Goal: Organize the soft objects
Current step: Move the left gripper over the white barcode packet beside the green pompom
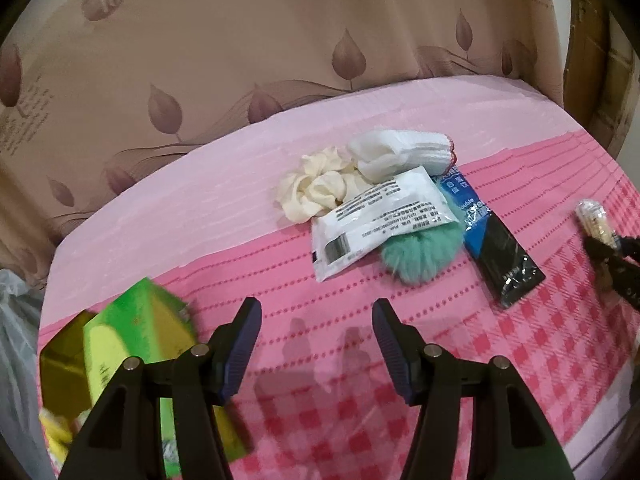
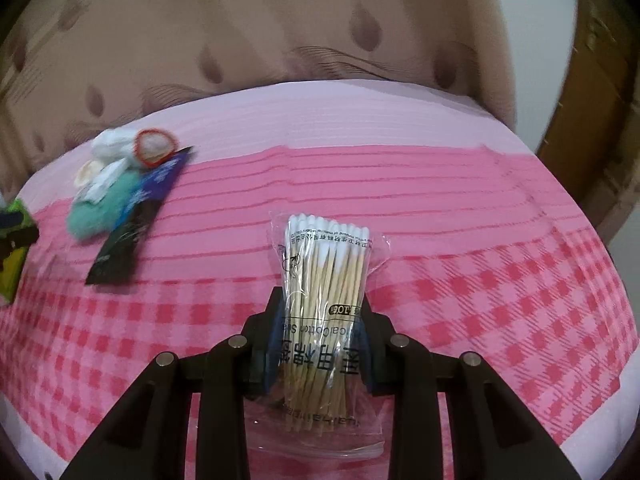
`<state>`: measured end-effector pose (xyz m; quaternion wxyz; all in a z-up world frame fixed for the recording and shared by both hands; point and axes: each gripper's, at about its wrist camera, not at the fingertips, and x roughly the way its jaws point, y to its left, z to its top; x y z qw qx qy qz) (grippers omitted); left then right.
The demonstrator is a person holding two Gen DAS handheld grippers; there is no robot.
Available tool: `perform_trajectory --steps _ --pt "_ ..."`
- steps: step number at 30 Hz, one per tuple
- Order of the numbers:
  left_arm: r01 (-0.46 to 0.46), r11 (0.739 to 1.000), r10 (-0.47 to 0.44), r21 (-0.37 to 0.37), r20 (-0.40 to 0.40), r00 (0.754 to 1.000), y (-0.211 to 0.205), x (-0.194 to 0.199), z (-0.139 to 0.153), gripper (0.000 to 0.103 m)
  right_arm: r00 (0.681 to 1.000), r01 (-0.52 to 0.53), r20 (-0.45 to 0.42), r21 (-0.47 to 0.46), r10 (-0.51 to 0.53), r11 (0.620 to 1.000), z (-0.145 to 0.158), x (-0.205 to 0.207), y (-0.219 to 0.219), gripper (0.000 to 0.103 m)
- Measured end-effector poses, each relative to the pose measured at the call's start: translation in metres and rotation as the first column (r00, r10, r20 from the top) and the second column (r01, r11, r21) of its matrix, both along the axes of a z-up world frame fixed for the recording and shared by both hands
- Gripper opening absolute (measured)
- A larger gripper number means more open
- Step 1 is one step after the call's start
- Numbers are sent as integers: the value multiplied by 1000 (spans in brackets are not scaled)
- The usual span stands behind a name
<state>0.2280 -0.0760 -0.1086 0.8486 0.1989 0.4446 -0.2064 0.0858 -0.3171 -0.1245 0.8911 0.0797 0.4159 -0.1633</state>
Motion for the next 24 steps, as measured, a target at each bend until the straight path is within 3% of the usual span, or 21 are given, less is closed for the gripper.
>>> perform_trajectory --steps 3,16,20,21,22,24 --pt "12 1000 -11 9 -17 1000 -7 9 -9 59 1000 12 13 35 -12 999 0 -2 -7 28" --pt "48 998 -47 32 -31 998 -34 43 -30 59 1000 9 6 21 -9 1000 -1 -1 -5 30" --pt "45 999 -45 4 -37 998 -37 49 -31 58 1000 5 2 11 -5 1000 -1 -1 -3 32" --pt "46 999 -46 -11 -42 998 -37 50 -31 45 1000 3 1 11 -3 1000 -2 -1 -3 33" --pt "46 999 -47 -19 -54 997 -38 51 -31 39 1000 3 1 10 -3 1000 -2 -1 -3 33" --pt "44 999 -45 -19 -56 997 -39 51 -31 38 1000 4 1 10 -4 1000 -2 -1 -3 33"
